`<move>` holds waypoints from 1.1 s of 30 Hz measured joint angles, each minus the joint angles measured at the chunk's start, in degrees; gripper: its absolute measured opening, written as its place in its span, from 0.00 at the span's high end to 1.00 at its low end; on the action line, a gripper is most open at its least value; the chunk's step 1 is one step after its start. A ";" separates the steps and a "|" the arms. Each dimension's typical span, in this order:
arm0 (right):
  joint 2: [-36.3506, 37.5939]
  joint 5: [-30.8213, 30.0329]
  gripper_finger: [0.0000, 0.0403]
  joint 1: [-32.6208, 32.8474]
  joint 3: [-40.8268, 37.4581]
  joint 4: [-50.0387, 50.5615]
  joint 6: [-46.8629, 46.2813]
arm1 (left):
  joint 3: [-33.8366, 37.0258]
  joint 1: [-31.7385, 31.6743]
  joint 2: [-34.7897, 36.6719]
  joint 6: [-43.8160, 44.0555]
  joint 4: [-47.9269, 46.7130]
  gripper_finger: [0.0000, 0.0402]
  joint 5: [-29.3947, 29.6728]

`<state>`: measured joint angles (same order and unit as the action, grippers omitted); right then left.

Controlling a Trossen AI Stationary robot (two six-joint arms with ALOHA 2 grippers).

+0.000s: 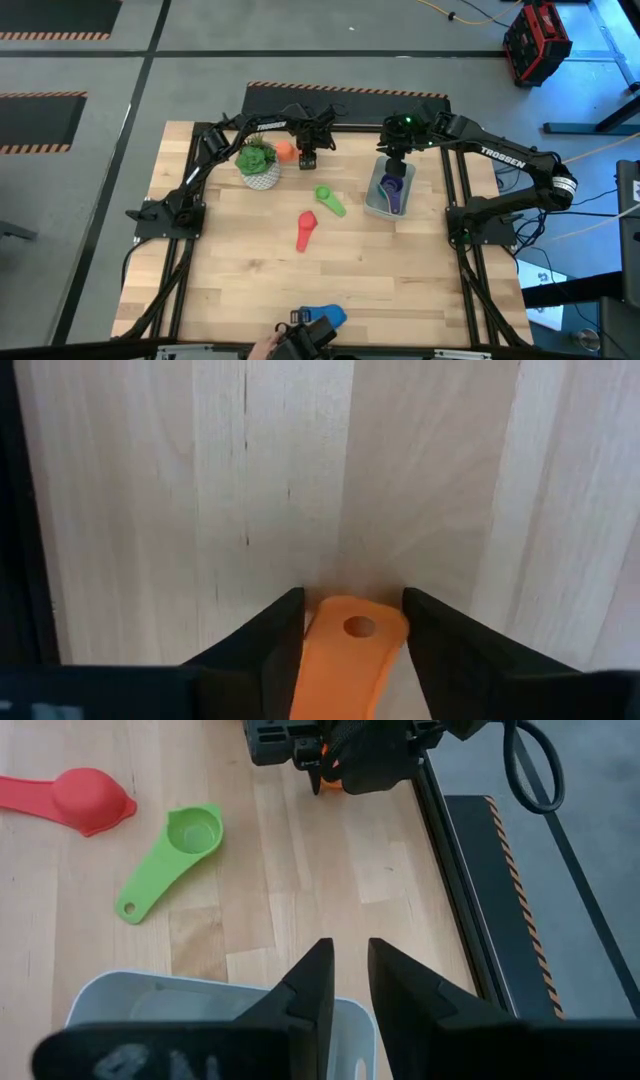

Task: Nest measuring cups in basket
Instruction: Stack the orange measuring cup on top of the blue measuring cup in the gray bin

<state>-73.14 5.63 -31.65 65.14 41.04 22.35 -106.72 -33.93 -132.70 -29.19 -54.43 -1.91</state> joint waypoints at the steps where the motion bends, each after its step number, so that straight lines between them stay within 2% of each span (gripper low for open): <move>1: 0.00 0.01 0.83 0.00 0.00 -0.01 0.00 | 0.00 0.04 0.00 0.00 0.00 0.60 0.00; 15: 0.00 0.01 0.83 0.01 0.00 -0.02 0.00 | 0.00 0.54 0.00 0.41 0.00 0.65 1.13; 24: 0.00 0.00 0.83 0.00 0.00 -0.04 0.02 | 0.00 4.04 0.00 0.59 0.04 0.65 2.49; 33: 0.00 -0.02 0.83 -0.05 0.00 0.34 0.02 | 0.04 7.32 0.07 3.34 1.39 0.65 11.47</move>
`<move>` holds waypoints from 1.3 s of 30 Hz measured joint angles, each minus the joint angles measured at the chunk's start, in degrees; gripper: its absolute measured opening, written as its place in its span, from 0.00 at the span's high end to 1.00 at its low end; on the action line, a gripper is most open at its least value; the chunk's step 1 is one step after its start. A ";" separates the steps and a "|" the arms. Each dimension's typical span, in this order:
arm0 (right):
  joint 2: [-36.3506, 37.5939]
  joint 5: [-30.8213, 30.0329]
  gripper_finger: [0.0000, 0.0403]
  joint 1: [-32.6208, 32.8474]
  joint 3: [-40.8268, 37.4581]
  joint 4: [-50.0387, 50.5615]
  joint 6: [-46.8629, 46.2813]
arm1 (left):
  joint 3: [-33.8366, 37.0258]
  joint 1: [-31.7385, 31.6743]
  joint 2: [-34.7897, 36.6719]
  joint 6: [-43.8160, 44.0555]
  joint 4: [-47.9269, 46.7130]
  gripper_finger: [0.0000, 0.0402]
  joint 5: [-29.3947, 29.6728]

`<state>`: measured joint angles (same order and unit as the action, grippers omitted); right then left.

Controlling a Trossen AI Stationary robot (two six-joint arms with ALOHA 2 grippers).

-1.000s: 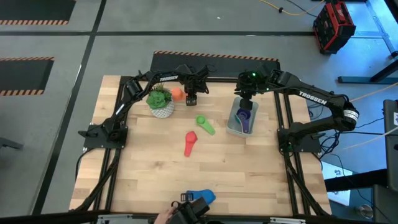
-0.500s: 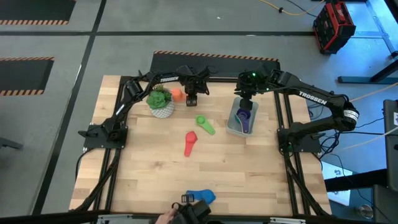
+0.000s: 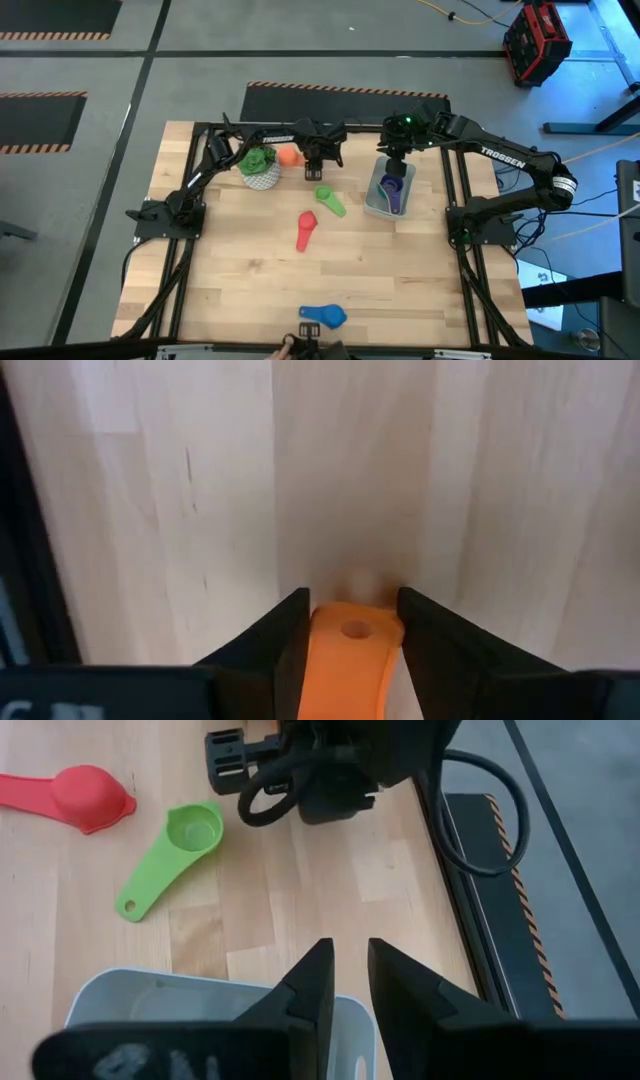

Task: Nest measuring cups in basket
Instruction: Stack the orange measuring cup on top of the blue measuring cup in the gray bin

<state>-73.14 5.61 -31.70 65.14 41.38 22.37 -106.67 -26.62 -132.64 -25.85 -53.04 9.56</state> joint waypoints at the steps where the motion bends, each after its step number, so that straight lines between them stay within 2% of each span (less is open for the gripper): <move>1: 0.00 0.00 0.83 0.00 0.00 0.06 0.02 | -0.03 0.08 0.00 0.00 0.02 0.65 -0.02; 9: 0.00 -0.02 0.83 0.00 0.00 1.45 0.24 | -4.47 1.11 0.00 1.44 -0.43 0.65 -2.84; 14: 0.00 -0.42 0.83 -0.53 0.00 4.51 0.26 | -8.55 2.05 0.00 3.07 -0.78 0.65 -7.04; 20: 0.00 -9.40 0.83 -2.94 0.00 10.02 1.67 | -13.32 4.29 0.01 4.64 -1.23 0.65 -7.80; 23: 0.02 -10.45 0.83 -4.99 0.00 12.03 3.79 | -16.08 5.65 0.02 4.74 -1.44 0.65 -7.80; 26: 0.02 -8.34 0.83 -7.57 0.00 13.01 5.96 | -19.24 7.13 0.01 4.74 -1.35 0.65 -7.82; 35: 0.02 8.00 0.83 -15.02 -0.02 11.90 7.06 | -27.82 11.74 0.02 4.76 -1.41 0.65 -7.74; 39: 0.02 9.35 0.83 -15.78 0.00 10.24 6.45 | -28.04 13.95 1.39 4.77 -0.20 0.65 -7.29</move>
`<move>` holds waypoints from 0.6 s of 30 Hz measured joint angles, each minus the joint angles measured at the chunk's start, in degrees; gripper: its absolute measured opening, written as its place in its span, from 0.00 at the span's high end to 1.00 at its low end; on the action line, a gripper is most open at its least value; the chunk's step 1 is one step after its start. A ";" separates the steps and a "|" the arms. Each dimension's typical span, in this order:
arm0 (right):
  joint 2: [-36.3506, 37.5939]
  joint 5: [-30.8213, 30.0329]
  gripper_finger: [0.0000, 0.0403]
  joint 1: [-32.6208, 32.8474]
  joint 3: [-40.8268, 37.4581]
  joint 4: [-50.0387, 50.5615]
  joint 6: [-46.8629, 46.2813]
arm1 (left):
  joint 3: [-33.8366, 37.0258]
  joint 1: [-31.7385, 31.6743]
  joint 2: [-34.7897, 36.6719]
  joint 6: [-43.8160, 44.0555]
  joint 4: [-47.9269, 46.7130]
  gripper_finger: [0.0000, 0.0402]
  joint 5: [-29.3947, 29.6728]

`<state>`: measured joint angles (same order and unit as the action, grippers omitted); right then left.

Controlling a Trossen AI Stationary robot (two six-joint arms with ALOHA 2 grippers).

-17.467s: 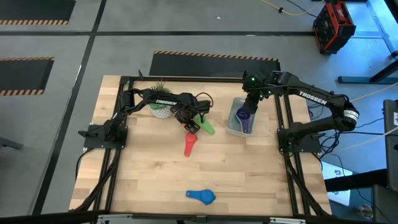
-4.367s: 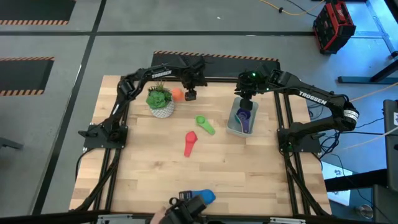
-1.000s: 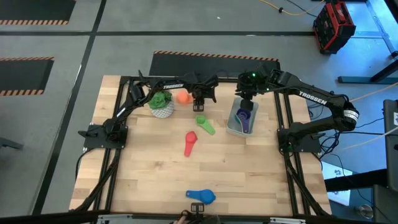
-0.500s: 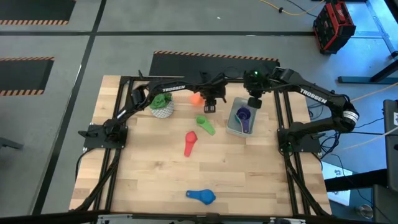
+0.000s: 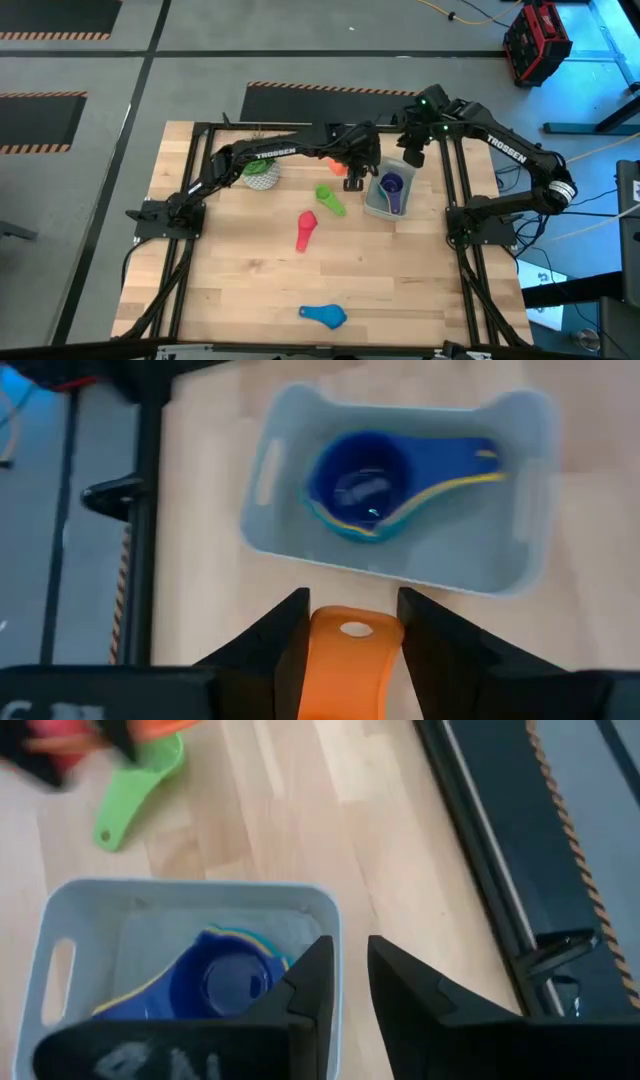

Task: Nest measuring cups in basket
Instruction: Stack the orange measuring cup on top of the blue measuring cup in the gray bin

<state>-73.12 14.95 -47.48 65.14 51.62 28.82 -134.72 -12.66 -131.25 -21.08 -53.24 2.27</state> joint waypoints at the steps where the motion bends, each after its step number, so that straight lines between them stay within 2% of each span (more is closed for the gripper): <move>1: 0.00 0.02 0.83 -0.04 -0.01 -0.18 -0.02 | -0.04 0.63 0.37 0.04 0.00 0.65 0.08; 6: 0.02 0.20 0.82 0.00 0.00 -1.80 -3.22 | -0.36 3.12 1.21 1.54 0.27 0.65 0.56; 9: 0.00 0.19 0.78 0.02 -0.02 -2.19 -5.45 | -0.22 4.70 1.91 1.97 -0.78 0.65 1.94; 18: 0.02 0.27 0.48 0.02 0.00 -3.11 -9.05 | -0.31 9.17 3.28 2.12 -0.11 0.65 6.14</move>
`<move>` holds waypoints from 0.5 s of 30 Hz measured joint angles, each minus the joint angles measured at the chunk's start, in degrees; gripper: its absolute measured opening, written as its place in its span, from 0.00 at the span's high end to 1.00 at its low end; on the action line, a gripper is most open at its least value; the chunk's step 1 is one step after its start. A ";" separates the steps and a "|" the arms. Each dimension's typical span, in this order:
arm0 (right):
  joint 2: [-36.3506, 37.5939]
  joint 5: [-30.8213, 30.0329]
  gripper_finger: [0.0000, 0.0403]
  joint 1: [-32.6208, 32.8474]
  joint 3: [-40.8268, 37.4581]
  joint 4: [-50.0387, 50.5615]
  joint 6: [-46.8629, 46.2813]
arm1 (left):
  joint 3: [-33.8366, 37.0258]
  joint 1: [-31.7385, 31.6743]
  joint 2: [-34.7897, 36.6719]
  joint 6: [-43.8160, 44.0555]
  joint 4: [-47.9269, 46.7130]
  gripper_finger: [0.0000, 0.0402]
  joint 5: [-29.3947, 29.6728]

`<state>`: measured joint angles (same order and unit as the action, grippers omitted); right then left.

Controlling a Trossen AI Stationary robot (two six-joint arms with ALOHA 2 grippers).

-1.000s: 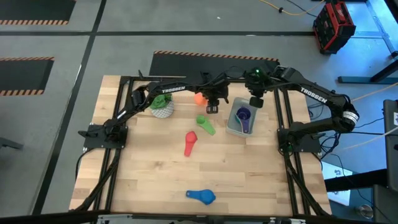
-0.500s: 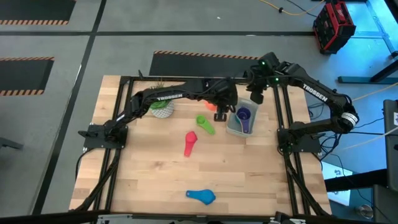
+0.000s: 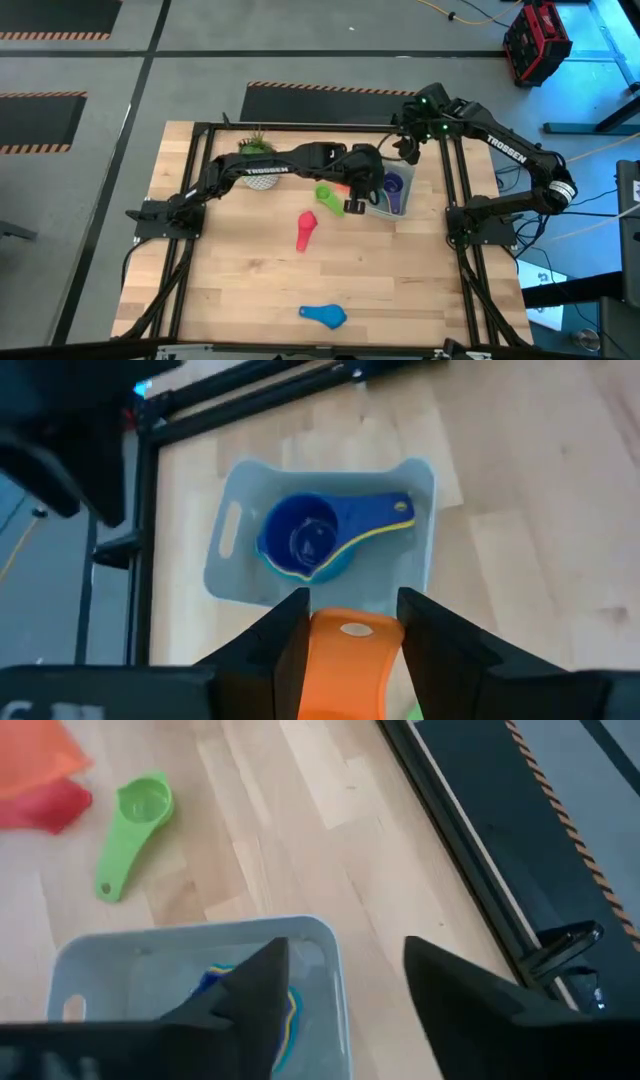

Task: Nest measuring cups in basket
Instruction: Stack the orange measuring cup on top of the blue measuring cup in the gray bin

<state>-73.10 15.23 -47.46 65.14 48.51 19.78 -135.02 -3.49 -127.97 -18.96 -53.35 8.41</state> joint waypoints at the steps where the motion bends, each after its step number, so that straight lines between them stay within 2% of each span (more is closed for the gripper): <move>1: -0.02 0.06 0.45 0.00 0.00 -0.86 -1.28 | 0.04 0.45 0.49 0.00 -0.34 0.65 0.10; 4: -0.02 3.07 0.41 -0.01 0.00 -3.66 -3.93 | -0.03 1.97 1.58 0.00 0.96 0.65 0.23; 10: -0.02 21.24 0.41 0.13 0.00 -7.79 -4.31 | 0.13 5.32 4.11 0.70 1.05 0.65 4.25; 15: -0.14 28.58 0.41 0.56 0.00 -9.05 -4.08 | 0.07 8.52 6.43 0.57 3.51 0.65 9.40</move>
<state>-73.24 43.81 -46.90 65.14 39.47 15.69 -134.95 5.02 -121.54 -18.39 -49.83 17.81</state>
